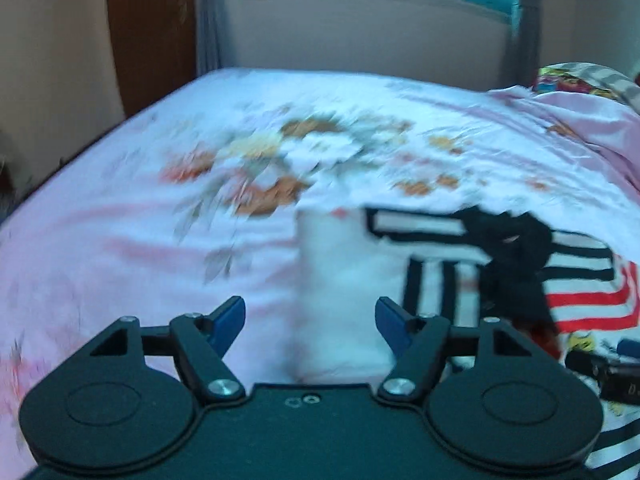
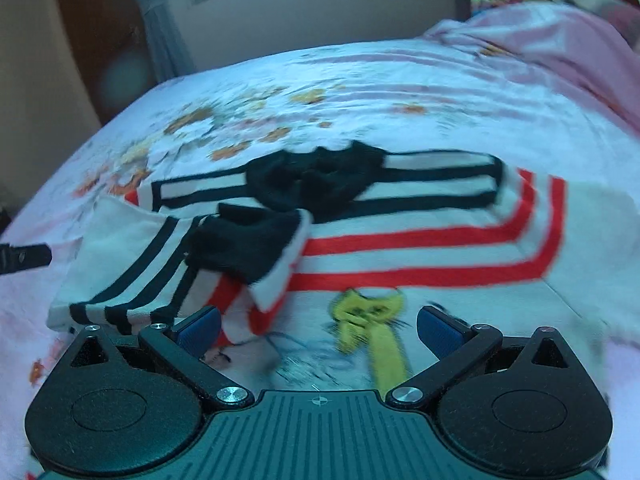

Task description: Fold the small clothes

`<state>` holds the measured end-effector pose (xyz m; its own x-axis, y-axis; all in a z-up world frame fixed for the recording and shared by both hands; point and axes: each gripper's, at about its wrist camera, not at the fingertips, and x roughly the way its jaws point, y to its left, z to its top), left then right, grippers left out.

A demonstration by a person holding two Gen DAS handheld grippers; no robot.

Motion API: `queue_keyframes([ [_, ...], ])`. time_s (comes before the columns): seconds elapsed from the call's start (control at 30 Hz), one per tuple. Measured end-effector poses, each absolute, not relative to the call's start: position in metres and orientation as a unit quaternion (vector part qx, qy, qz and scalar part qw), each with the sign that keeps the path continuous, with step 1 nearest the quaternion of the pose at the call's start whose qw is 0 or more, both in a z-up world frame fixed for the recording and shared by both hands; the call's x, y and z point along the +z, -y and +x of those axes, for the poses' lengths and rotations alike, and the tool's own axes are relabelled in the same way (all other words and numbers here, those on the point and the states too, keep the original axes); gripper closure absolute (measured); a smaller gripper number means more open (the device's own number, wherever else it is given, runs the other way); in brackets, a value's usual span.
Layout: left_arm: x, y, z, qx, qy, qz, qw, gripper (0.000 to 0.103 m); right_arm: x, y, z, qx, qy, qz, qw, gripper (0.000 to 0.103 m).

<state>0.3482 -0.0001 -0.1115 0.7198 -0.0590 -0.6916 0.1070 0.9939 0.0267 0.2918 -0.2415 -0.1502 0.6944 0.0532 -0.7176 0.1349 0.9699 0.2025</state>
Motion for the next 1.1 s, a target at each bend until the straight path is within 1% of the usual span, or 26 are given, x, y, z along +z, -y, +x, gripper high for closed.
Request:
queue_keyframes([
  [0.13, -0.142, -0.005, 0.349, -0.057, -0.417, 0.033, 0.906, 0.039, -0.167, 0.221, 0.319, -0.034, -0.399, 0.065, 0.914, 0.002],
  [0.2, -0.154, -0.009, 0.351, -0.054, -0.427, 0.024, 0.902, 0.039, -0.172, 0.219, 0.328, -0.031, -0.396, 0.072, 0.915, 0.046],
  [0.23, -0.158, -0.012, 0.349, -0.054, -0.427, 0.016, 0.902, 0.038, -0.175, 0.220, 0.335, -0.032, -0.407, 0.081, 0.909, 0.087],
  [0.27, -0.158, -0.014, 0.349, -0.052, -0.427, 0.009, 0.903, 0.037, -0.177, 0.224, 0.340, -0.029, -0.411, 0.103, 0.905, 0.092],
  [0.33, -0.156, -0.016, 0.346, -0.050, -0.422, 0.008, 0.905, 0.037, -0.173, 0.233, 0.344, -0.030, -0.411, 0.141, 0.900, 0.092],
  [0.4, -0.152, -0.013, 0.342, -0.049, -0.411, 0.018, 0.910, 0.040, -0.162, 0.241, 0.341, -0.031, -0.394, 0.153, 0.905, 0.092],
  [0.5, -0.141, -0.005, 0.339, -0.062, -0.399, 0.017, 0.915, 0.040, -0.138, 0.262, 0.318, -0.045, -0.348, 0.193, 0.916, 0.092],
  [0.57, -0.141, 0.005, 0.342, -0.074, -0.397, 0.015, 0.915, 0.040, -0.135, 0.288, 0.296, -0.073, -0.332, 0.233, 0.911, 0.092],
  [0.67, -0.151, 0.023, 0.345, -0.074, -0.407, 0.033, 0.910, 0.039, -0.162, 0.312, 0.291, -0.098, -0.385, 0.255, 0.882, 0.092],
  [0.7, -0.152, 0.026, 0.343, -0.070, -0.404, 0.037, 0.911, 0.039, -0.172, 0.315, 0.294, -0.075, -0.411, 0.260, 0.871, 0.092],
  [0.73, -0.152, 0.027, 0.341, -0.068, -0.401, 0.038, 0.913, 0.039, -0.178, 0.315, 0.294, -0.061, -0.420, 0.267, 0.865, 0.090],
  [0.8, -0.150, 0.024, 0.340, -0.068, -0.403, 0.029, 0.912, 0.039, -0.177, 0.317, 0.291, -0.053, -0.406, 0.279, 0.869, 0.077],
  [0.83, -0.148, 0.022, 0.340, -0.066, -0.404, 0.027, 0.912, 0.039, -0.177, 0.318, 0.294, -0.047, -0.401, 0.286, 0.869, 0.066],
  [0.87, -0.147, 0.020, 0.340, -0.064, -0.403, 0.027, 0.912, 0.039, -0.178, 0.318, 0.298, -0.042, -0.398, 0.297, 0.867, 0.056],
  [0.9, -0.146, 0.019, 0.340, -0.062, -0.403, 0.026, 0.913, 0.039, -0.179, 0.319, 0.301, -0.040, -0.397, 0.303, 0.866, 0.053],
  [1.03, -0.147, 0.016, 0.343, -0.052, -0.403, 0.031, 0.913, 0.039, -0.183, 0.314, 0.319, -0.060, -0.389, 0.301, 0.869, 0.053],
  [1.1, -0.148, 0.015, 0.344, -0.051, -0.406, 0.027, 0.912, 0.039, -0.182, 0.308, 0.325, -0.062, -0.390, 0.287, 0.873, 0.076],
])
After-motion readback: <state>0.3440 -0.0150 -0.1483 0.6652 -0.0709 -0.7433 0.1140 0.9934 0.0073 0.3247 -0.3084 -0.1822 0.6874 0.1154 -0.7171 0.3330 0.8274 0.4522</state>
